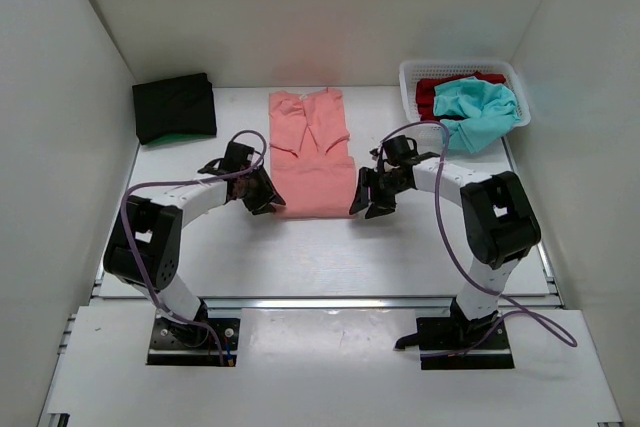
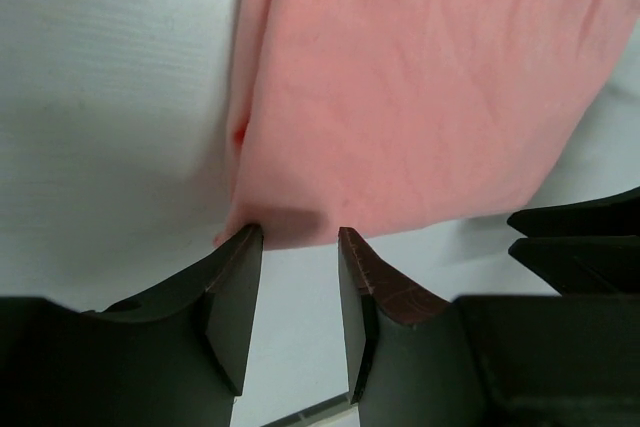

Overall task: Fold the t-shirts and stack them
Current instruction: Grab one side of the 2/3 rectangular tshirt with both arms, then fold the long partially folded tshirt into a neat square

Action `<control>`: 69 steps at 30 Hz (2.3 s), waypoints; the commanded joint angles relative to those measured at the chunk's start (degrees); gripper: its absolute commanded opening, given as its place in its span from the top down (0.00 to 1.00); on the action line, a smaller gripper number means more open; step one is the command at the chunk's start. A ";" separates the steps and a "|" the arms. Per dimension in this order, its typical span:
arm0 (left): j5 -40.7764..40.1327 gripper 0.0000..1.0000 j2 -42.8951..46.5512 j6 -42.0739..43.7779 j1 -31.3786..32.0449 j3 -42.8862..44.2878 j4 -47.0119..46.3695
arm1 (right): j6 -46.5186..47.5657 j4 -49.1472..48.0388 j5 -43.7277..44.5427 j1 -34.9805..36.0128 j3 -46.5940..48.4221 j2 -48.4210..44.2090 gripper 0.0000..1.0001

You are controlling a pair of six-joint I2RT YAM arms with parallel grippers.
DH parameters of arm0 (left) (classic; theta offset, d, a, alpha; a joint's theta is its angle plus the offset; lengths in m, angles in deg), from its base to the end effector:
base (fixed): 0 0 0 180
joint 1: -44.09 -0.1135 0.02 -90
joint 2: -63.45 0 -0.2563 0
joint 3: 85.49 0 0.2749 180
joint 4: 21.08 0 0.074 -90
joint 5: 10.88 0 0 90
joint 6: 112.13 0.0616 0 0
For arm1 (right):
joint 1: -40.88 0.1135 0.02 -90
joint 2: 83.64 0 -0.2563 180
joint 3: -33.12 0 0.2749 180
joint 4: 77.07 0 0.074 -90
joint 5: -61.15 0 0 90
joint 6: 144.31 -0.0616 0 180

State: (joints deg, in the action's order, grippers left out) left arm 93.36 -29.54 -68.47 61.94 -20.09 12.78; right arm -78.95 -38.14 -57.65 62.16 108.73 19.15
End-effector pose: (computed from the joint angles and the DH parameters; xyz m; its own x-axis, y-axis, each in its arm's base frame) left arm 0.3199 -0.1189 0.1247 -0.8731 -0.4555 -0.1736 -0.3225 0.8069 -0.4949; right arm 0.3369 0.1631 0.1209 -0.9828 0.0093 -0.1845 -0.0991 0.8162 0.5692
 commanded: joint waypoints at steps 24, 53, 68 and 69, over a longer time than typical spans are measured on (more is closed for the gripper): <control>-6.41 0.51 0.97 -3.22 2.54 -5.51 -6.13 | -7.79 -13.75 -1.00 2.45 -3.32 4.97 0.63; 1.84 1.00 37.49 -2.17 0.88 -23.26 12.64 | -16.22 -11.13 -6.79 10.97 -27.40 -23.05 1.00; 11.07 1.00 54.41 -6.04 1.85 -16.25 31.92 | -15.88 6.63 -12.77 9.76 -21.00 -37.14 1.00; 10.29 1.00 52.58 -5.60 1.49 -14.58 31.22 | -14.48 7.07 -12.60 9.05 -18.55 -35.74 1.00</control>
State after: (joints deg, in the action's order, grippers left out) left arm 103.15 25.40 -75.34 64.63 -40.00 42.92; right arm -95.37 -34.59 -68.78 73.02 84.64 -17.81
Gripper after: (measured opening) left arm 0.023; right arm 0.008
